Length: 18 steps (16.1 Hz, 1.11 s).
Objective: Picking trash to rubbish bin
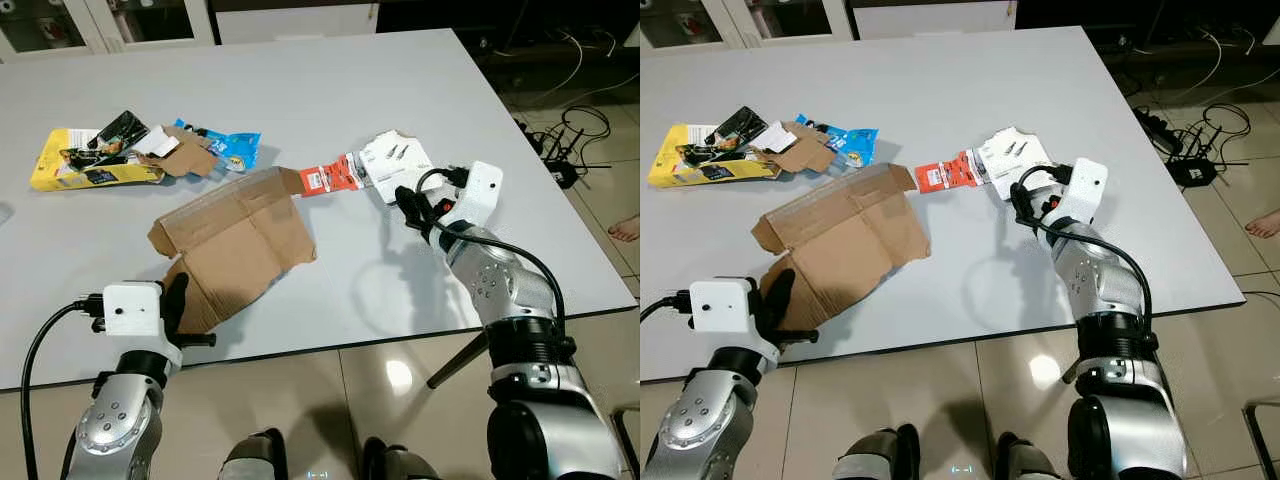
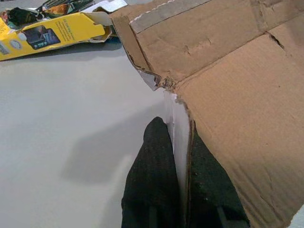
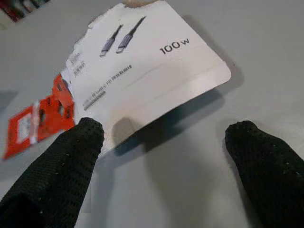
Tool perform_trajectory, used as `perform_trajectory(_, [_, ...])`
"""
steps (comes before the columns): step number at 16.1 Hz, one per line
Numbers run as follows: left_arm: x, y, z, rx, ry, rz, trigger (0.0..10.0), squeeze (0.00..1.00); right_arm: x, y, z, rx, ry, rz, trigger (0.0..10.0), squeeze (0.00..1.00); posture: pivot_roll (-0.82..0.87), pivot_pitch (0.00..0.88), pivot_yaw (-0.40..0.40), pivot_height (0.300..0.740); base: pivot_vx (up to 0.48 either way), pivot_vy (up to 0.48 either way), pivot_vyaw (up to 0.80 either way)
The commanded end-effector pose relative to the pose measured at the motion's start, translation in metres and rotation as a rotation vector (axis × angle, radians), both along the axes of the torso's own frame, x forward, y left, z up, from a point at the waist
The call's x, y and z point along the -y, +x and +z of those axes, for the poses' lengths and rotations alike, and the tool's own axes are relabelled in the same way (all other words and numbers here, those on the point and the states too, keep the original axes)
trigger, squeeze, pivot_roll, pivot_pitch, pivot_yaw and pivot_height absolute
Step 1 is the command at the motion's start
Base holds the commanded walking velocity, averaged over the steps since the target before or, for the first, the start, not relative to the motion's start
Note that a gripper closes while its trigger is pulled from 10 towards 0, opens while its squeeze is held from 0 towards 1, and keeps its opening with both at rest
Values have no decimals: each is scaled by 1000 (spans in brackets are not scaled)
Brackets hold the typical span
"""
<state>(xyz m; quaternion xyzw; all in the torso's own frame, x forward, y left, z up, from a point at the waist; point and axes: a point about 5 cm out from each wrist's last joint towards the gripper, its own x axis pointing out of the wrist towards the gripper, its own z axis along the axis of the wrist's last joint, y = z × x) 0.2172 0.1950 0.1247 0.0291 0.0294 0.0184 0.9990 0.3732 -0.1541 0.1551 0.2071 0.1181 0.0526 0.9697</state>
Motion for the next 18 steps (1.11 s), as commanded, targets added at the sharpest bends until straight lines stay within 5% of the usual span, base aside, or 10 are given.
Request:
perform_trajectory(1, [-2, -2, -10, -51, -12, 12, 10000, 0, 1, -3, -2, -12, 57, -16, 10000, 1000, 64, 162, 21, 740, 0, 0, 0])
perform_trajectory(4, [-3, -3, -10, -55, -18, 16, 10000, 0, -13, -5, -4, 39, 177, 19, 10000, 980, 76, 165, 26, 740, 0, 0, 0])
perform_trajectory(9, [-5, -5, -10, -59, -15, 22, 10000, 0, -29, -5, -9, 53, 229, 61, 10000, 965, 89, 174, 28, 740, 0, 0, 0])
perform_trajectory(10, [-6, -7, -10, -61, -14, 25, 10000, 0, -36, -5, -8, 72, 249, 82, 10000, 898, 95, 177, 29, 740, 0, 0, 0])
perform_trajectory(11, [-7, -10, -9, -62, -12, 28, 10000, 0, -41, -4, -7, 96, 274, 99, 10000, 663, 112, 191, 33, 740, 0, 0, 0])
perform_trajectory(16, [-9, -20, -8, -79, -4, 30, 10000, 0, -47, -1, -1, 168, 360, 113, 10000, 455, 135, 214, 45, 740, 0, 0, 0])
perform_trajectory(18, [-11, -25, -7, -87, -1, 32, 10000, 0, -48, 0, 4, 197, 384, 113, 10000, 294, 151, 228, 54, 740, 0, 0, 0])
